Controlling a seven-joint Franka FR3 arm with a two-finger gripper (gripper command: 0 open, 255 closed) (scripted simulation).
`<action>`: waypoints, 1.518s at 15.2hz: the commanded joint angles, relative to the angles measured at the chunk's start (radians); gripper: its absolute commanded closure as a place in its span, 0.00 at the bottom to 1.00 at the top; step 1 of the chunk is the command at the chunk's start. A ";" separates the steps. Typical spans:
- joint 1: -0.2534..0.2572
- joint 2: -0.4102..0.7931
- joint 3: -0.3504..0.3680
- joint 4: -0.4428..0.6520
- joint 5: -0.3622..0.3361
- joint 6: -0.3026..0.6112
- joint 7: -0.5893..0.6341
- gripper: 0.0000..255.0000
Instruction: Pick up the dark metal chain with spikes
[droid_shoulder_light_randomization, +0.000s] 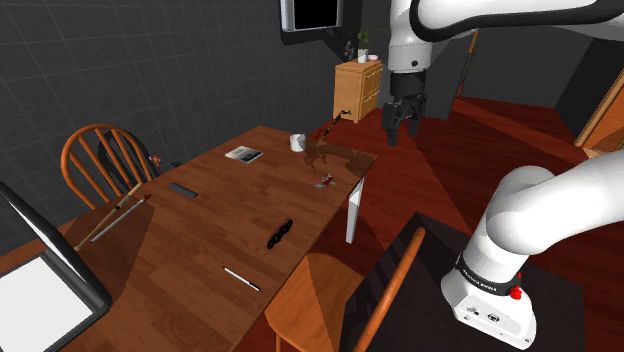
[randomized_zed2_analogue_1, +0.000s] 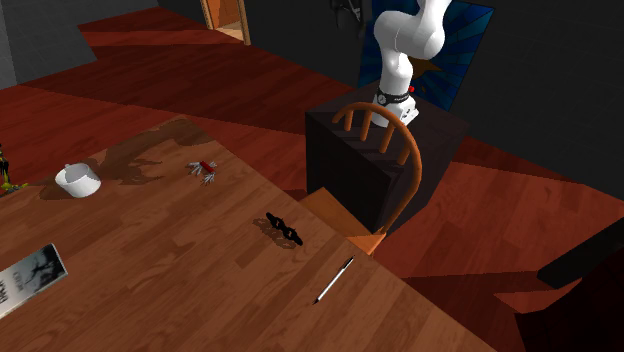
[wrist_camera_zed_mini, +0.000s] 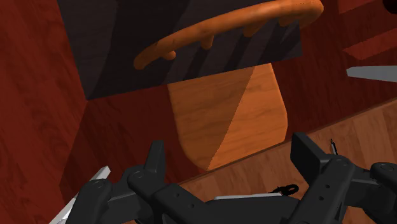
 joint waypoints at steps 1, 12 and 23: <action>0.000 0.000 0.000 0.000 0.000 0.000 0.000 0.00; 0.012 0.230 0.136 -0.128 0.088 0.404 0.199 0.00; 0.005 0.630 0.246 -0.063 0.066 0.783 0.417 0.00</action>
